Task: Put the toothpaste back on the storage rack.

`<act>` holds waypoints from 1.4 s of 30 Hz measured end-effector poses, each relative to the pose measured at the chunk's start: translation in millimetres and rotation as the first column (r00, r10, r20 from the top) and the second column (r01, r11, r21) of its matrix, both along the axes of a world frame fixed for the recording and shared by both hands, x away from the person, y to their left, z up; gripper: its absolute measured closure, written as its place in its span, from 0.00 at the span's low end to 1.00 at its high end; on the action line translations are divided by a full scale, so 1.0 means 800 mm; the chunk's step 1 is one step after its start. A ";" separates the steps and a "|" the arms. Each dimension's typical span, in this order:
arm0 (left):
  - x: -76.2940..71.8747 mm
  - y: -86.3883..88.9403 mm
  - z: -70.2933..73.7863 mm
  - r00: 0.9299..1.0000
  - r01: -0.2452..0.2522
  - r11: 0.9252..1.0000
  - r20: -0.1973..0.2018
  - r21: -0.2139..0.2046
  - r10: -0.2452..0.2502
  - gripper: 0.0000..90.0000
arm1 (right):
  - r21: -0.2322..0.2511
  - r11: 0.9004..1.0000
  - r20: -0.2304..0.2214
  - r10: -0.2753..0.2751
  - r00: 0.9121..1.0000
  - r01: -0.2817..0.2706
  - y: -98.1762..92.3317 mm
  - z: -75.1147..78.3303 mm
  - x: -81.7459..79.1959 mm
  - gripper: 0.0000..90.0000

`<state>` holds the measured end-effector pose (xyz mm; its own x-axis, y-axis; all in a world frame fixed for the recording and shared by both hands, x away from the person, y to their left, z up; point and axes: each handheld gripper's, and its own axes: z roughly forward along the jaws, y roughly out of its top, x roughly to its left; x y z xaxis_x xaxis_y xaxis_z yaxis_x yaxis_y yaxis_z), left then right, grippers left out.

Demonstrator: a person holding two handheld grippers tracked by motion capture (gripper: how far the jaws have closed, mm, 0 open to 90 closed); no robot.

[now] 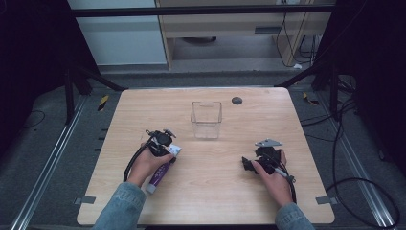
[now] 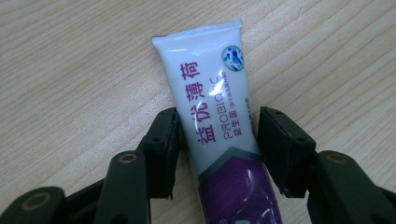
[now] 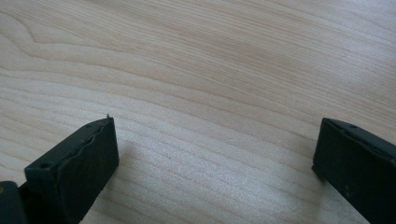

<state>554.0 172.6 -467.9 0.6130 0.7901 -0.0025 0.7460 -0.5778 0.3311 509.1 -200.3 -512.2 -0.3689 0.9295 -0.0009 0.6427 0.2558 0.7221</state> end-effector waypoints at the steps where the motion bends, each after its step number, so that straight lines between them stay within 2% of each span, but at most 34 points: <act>1: 0.000 0.000 0.000 1.000 0.000 1.000 0.000 0.000 0.000 0.55 | 0.000 1.000 0.000 0.000 1.000 0.000 0.000 0.000 0.000 0.00; 4: -0.001 -0.002 0.000 1.000 0.001 1.000 0.006 0.013 -0.001 0.58 | 0.000 1.000 0.000 0.000 1.000 0.000 0.000 0.000 0.000 0.00; 8: -0.002 0.000 0.000 1.000 -0.001 1.000 0.022 0.008 0.000 0.62 | 0.000 1.000 0.000 0.000 1.000 0.000 0.000 0.000 0.000 0.00; 20: -0.003 -0.004 0.001 1.000 0.005 1.000 0.024 0.003 -0.005 0.70 | 0.000 1.000 0.000 -0.001 1.000 0.001 0.000 0.000 0.000 0.00; 24: -0.005 -0.006 0.003 0.999 0.030 0.999 0.037 0.019 -0.031 0.74 | -0.002 1.000 0.001 0.000 1.000 0.000 0.000 0.000 0.000 0.00; 30: -0.009 -0.003 0.007 0.996 0.059 0.998 0.060 0.014 -0.060 0.82 | -0.001 1.000 0.001 -0.001 1.000 0.001 0.000 0.000 0.000 0.00; 33: -0.010 -0.002 0.007 0.996 0.063 0.998 0.066 0.009 -0.063 0.84 | 0.000 1.000 0.001 -0.001 1.000 0.001 0.000 0.000 0.000 0.00; 35: -0.013 -0.001 0.009 0.995 0.063 0.998 0.082 0.022 -0.064 0.84 | 0.000 1.000 0.001 -0.001 1.000 0.001 0.000 0.000 0.000 0.00; 36: -0.017 0.002 0.014 0.993 0.055 0.998 0.107 0.018 -0.057 0.85 | 0.000 1.000 0.001 -0.001 1.000 0.001 0.000 0.000 0.000 0.00; 39: -0.021 0.004 0.020 0.991 0.066 0.998 0.113 0.005 -0.066 0.85 | 0.000 1.000 0.001 -0.001 1.000 0.001 0.000 0.000 0.000 0.00; 40: -0.025 0.004 0.026 0.989 0.092 0.996 0.118 -0.012 -0.090 0.85 | 0.000 1.000 0.001 -0.001 1.000 0.001 0.000 0.000 0.000 0.00; 42: -0.030 0.005 0.034 0.986 0.098 0.995 0.136 -0.018 -0.095 0.86 | 0.000 1.000 0.001 -0.001 1.000 0.001 0.000 0.000 0.000 0.00</act>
